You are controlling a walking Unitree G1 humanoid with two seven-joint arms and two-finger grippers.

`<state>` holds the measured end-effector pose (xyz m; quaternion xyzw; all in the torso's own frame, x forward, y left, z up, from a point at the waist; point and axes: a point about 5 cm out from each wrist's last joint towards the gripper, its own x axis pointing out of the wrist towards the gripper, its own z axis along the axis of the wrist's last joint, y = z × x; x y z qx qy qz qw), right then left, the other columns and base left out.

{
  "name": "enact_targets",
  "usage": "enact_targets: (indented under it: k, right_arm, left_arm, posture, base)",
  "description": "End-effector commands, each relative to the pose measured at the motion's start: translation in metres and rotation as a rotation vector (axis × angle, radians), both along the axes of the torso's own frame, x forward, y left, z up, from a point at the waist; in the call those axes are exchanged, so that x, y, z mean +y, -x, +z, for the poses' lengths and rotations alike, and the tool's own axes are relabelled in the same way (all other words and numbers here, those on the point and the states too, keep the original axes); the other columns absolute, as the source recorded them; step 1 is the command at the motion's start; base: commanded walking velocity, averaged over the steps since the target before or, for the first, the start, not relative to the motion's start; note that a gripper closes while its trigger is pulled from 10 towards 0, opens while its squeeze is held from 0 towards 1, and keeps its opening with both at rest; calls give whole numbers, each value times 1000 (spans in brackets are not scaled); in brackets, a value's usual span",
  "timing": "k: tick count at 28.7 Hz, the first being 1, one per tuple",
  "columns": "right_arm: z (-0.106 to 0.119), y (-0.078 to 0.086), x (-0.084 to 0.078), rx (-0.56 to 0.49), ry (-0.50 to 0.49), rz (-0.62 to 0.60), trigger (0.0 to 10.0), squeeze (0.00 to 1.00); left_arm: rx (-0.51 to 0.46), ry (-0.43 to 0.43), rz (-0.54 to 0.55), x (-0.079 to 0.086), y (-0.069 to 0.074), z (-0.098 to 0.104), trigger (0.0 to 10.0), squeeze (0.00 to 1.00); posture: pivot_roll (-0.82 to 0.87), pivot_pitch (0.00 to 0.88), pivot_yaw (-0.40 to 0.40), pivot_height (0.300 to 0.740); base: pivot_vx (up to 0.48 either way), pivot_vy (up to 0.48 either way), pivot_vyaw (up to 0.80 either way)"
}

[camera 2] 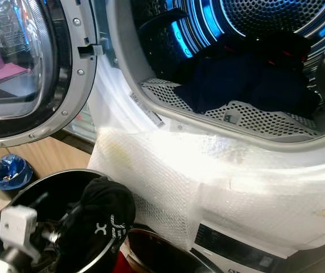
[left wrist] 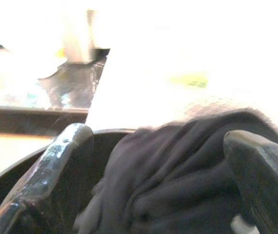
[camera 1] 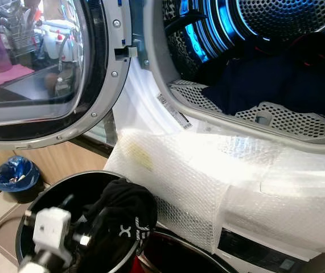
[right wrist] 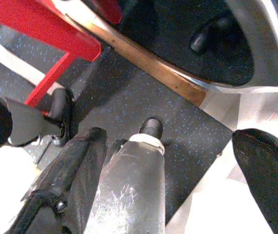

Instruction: Clothes washing

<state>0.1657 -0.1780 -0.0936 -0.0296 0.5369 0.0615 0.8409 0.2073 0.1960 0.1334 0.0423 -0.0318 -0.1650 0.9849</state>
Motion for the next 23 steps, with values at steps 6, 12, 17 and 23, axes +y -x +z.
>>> enact_targets:
  k: [6, 12, 17, 23]
  right_arm:
    - [3, -9, 2, -22, 11, 4, 10000, 0]
    - [5, -13, 0, -35, 18, -1, 10000, 0]
    - [5, -11, -3, -33, 19, -16, 10000, 0]
    - [3, -8, -4, -23, 19, -21, 10000, 0]
  left_arm:
    - [160, -26, -251, -4, -21, -5, 10000, 1000]
    - [227, -101, -394, 2, -40, 5, 10000, 1000]
    - [264, -93, -427, 3, -46, 9, 10000, 1000]
    - [337, -126, -441, 4, -53, -5, 10000, 1000]
  posture:
    - [62, 38, -59, 740]
    - [45, 37, -69, 740]
    - [37, 43, -67, 740]
    - [32, 51, -76, 740]
  base:
    - [0, 0, 0]
    - [0, 0, 0]
    - [0, 0, 0]
    - [0, 0, 0]
